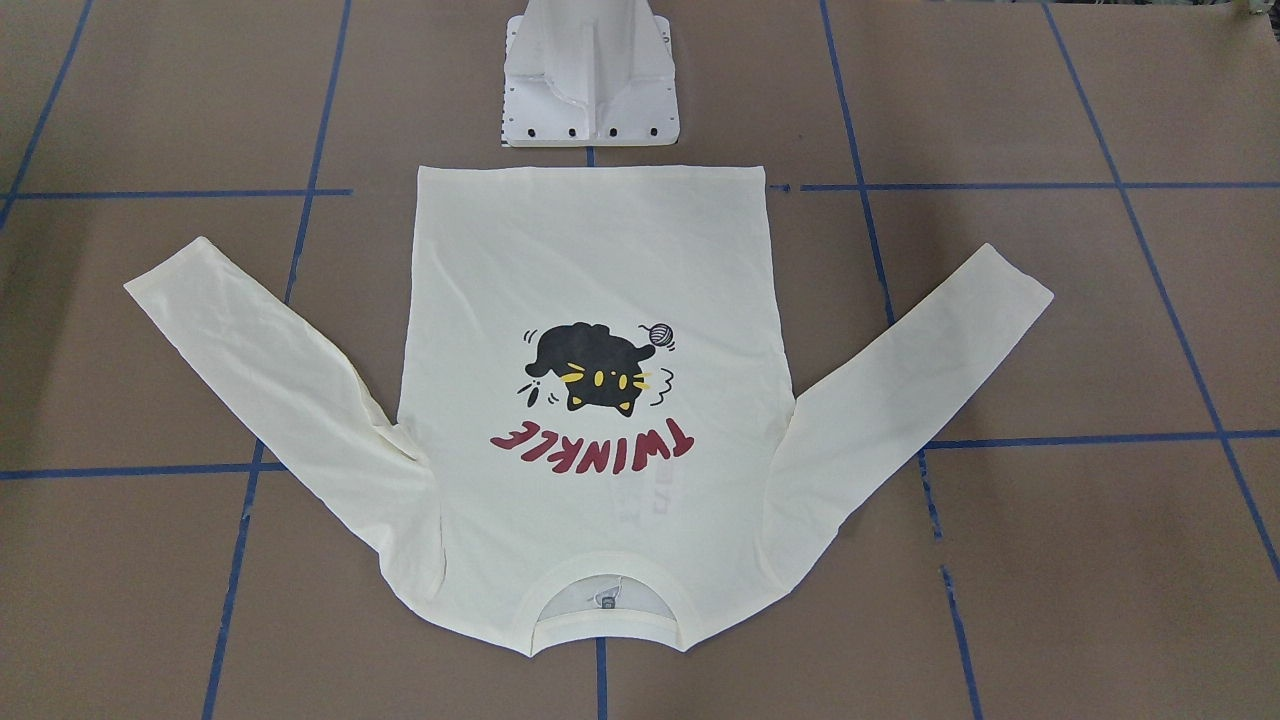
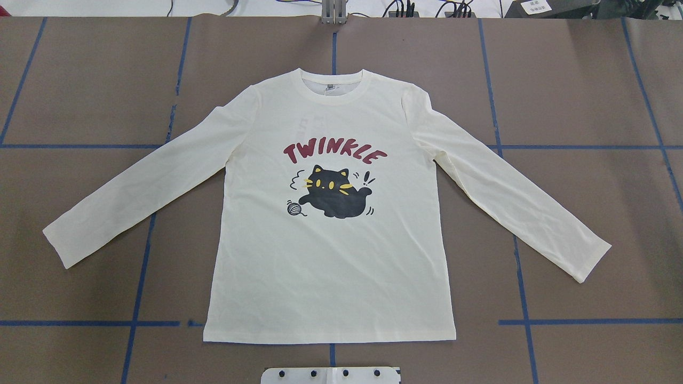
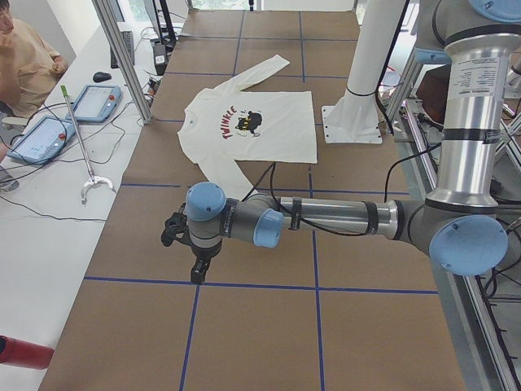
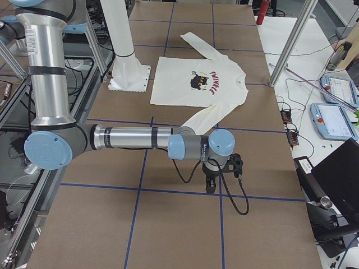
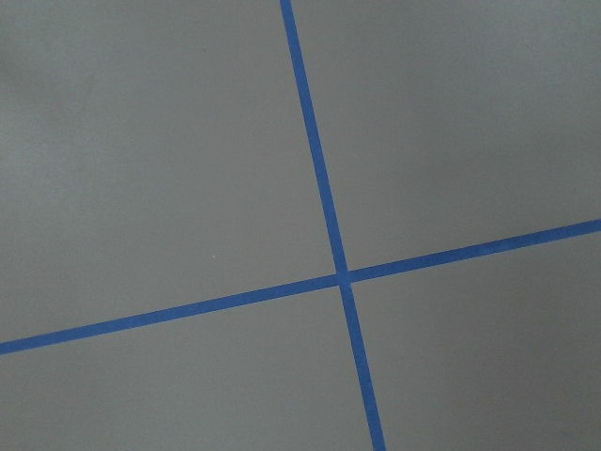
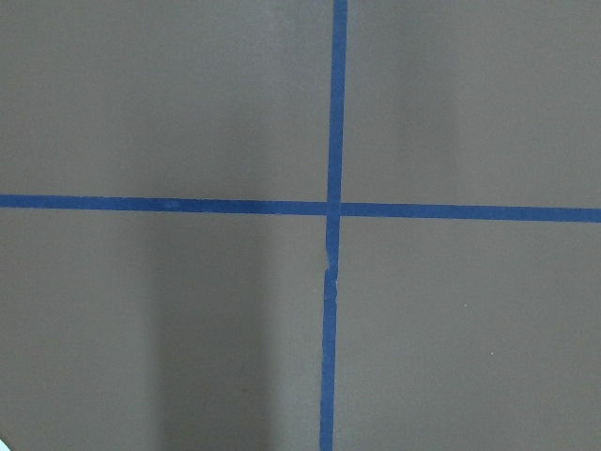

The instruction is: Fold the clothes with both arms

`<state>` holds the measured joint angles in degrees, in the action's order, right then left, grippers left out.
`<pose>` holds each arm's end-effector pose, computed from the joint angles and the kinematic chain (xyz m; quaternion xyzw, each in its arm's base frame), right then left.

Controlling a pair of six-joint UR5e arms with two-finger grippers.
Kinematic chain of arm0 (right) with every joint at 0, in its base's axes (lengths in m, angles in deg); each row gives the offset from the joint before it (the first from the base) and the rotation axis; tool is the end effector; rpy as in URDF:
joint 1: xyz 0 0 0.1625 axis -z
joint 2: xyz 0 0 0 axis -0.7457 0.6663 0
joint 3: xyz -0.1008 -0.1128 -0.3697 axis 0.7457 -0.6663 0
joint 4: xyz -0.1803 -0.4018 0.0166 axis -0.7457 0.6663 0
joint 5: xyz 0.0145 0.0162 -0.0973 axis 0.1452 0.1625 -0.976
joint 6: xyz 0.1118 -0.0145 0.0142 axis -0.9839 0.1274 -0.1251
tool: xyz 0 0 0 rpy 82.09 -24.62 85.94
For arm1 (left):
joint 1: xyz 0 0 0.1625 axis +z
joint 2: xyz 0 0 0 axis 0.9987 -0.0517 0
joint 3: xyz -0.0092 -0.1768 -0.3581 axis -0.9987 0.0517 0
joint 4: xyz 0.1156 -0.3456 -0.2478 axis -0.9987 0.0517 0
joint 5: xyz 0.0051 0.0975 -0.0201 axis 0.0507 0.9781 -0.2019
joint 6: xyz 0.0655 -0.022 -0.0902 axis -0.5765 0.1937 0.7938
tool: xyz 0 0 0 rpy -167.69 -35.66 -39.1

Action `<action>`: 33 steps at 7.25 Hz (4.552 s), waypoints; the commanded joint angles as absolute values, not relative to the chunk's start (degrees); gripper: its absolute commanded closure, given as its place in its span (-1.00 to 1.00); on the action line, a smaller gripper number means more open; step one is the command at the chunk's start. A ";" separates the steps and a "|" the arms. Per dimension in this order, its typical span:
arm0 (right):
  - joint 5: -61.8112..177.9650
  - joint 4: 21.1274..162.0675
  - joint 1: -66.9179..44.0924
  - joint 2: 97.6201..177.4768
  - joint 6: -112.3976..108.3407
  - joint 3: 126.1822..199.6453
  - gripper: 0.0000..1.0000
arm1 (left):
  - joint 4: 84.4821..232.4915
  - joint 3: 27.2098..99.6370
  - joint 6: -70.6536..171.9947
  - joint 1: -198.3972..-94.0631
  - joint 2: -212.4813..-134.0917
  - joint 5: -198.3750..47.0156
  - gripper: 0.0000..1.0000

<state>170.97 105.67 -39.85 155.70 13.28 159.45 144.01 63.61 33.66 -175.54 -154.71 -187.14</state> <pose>0.0336 -0.5363 0.6287 -0.0052 -0.3900 -0.0082 0.9208 -0.0416 -0.5449 0.6026 0.1157 0.3630 0.0750 0.9215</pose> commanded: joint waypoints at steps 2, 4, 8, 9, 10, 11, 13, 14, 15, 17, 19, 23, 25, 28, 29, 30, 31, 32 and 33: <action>171.89 97.52 -38.80 159.31 12.98 159.31 -1.00 | 146.35 65.53 33.57 -175.36 -153.70 -187.65 -1.00; 175.49 87.33 -33.64 161.69 0.42 159.65 -1.00 | 152.82 64.66 34.18 -174.15 -152.37 -189.31 -1.00; 167.81 56.88 -12.13 167.05 -47.87 162.36 -0.97 | 153.21 64.48 34.36 -173.52 -152.46 -194.68 -1.00; 166.38 56.86 -9.73 167.93 -51.67 164.55 -0.92 | 153.30 64.56 34.36 -173.43 -152.55 -194.77 -1.00; 166.36 56.78 -8.40 168.63 -58.76 166.14 -0.74 | 153.30 64.56 34.27 -173.43 -152.55 -194.86 -1.00; 166.28 56.69 -6.64 168.64 -65.18 167.20 -0.42 | 153.30 64.48 34.27 -173.26 -152.55 -194.77 -1.00; 162.88 56.69 -1.90 169.68 -65.25 167.56 -0.43 | 153.30 64.48 34.27 -173.25 -152.55 -194.77 -1.00; 160.41 56.69 1.17 170.74 -64.72 167.83 -0.42 | 153.30 64.48 34.27 -173.17 -152.46 -194.77 -1.00; 159.87 56.51 1.89 172.92 -63.85 168.96 -0.41 | 153.30 64.48 34.27 -173.17 -152.46 -194.77 -1.00; 159.95 56.51 1.99 175.49 -62.43 169.67 -0.35 | 153.30 64.48 34.27 -173.17 -152.46 -194.86 -1.00; 159.25 56.60 2.43 174.62 -62.34 167.84 -0.24 | 153.30 64.39 34.18 -173.17 -152.46 -194.77 -1.00; 158.45 56.51 1.03 173.74 -62.34 167.39 0.75 | 153.39 64.39 34.18 -173.17 -152.46 -194.77 -1.00; 158.54 56.51 0.41 173.74 -62.26 168.09 1.00 | 153.39 64.39 34.18 -173.17 -152.37 -194.86 -1.00; 158.72 57.47 0.23 173.65 -63.21 175.43 1.00 | 153.39 64.48 34.18 -173.17 -152.37 -194.86 -1.00; 158.54 61.83 0.23 170.78 -63.31 178.96 1.00 | 153.39 64.48 34.01 -173.08 -152.37 -195.03 -1.00; 158.37 70.22 0.23 163.70 -66.09 181.43 1.00 | 153.91 64.56 33.92 -173.17 -152.37 -195.47 -1.00; 158.19 80.05 0.49 152.75 -69.78 181.80 1.00 | 155.83 64.48 34.01 -173.17 -152.03 -195.47 -1.00; 156.97 94.16 1.54 138.64 -72.25 181.02 1.00 | 156.98 64.48 34.01 -173.08 -151.41 -195.47 -1.00; 153.57 105.96 2.68 124.75 -72.88 177.53 1.00 | 157.69 64.39 34.01 -173.08 -151.06 -195.47 -1.00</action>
